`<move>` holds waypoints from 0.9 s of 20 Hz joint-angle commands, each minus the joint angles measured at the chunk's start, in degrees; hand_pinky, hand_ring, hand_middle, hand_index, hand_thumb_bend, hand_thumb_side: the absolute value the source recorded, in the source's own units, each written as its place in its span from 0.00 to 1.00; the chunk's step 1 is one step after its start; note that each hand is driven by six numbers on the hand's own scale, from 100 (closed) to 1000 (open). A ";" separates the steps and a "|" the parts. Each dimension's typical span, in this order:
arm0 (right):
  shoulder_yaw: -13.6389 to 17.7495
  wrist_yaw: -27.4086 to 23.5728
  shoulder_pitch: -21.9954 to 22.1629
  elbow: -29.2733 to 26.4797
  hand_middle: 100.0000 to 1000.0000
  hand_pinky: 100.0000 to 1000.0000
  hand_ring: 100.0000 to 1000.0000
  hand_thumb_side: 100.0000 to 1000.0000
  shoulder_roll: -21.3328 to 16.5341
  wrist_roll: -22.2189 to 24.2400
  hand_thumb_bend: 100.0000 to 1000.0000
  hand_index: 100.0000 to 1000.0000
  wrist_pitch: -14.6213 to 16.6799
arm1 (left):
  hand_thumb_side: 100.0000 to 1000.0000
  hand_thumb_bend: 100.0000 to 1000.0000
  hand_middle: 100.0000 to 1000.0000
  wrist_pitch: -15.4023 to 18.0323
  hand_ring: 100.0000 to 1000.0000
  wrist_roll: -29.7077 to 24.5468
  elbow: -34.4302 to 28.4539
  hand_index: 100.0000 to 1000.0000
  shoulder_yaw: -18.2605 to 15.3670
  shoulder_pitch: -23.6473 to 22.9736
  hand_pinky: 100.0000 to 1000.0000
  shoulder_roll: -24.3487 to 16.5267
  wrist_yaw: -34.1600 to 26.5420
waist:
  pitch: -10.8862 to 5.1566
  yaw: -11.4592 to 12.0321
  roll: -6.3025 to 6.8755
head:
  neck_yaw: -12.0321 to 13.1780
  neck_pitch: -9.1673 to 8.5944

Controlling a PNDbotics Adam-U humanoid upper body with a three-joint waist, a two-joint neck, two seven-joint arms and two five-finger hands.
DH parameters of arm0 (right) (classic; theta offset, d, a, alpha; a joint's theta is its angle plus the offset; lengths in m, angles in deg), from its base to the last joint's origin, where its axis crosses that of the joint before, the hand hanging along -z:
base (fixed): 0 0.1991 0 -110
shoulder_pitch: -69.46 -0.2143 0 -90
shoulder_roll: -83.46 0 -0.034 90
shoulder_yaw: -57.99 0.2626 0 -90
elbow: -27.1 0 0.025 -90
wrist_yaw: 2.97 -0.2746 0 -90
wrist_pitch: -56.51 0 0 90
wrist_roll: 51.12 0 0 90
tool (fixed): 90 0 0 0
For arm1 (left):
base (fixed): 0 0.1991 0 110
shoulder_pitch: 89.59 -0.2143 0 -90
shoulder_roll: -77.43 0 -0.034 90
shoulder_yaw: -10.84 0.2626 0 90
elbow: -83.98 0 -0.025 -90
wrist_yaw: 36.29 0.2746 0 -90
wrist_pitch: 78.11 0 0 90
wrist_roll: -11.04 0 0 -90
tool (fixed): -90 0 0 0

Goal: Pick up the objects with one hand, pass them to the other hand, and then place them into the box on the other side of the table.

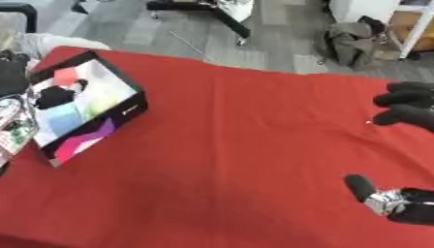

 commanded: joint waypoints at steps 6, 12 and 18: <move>0.90 -0.48 -0.61 -0.91 0.54 0.73 0.67 0.24 -0.48 0.38 0.28 0.84 -0.13 | 0.67 0.45 0.89 -0.01 0.92 13.79 -20.09 0.67 1.17 -0.35 1.00 0.01 -15.14 | -1.29 -0.18 0.41 | -1.52 -0.03; 1.91 -1.91 -1.33 -0.91 0.64 0.76 0.73 0.26 -0.39 2.28 0.28 0.88 -0.32 | 0.67 0.39 0.85 20.91 0.90 16.90 -26.70 0.60 5.97 0.04 1.00 7.11 -26.08 | -1.65 -0.39 0.55 | -4.26 1.65; 2.11 -4.81 -2.53 -0.91 0.72 0.79 0.79 0.26 0.46 6.11 0.28 0.91 -0.66 | 0.70 0.37 0.83 40.69 0.90 8.29 -26.80 0.57 11.72 -0.33 1.00 17.80 -30.41 | -1.87 -0.54 0.56 | -7.63 4.26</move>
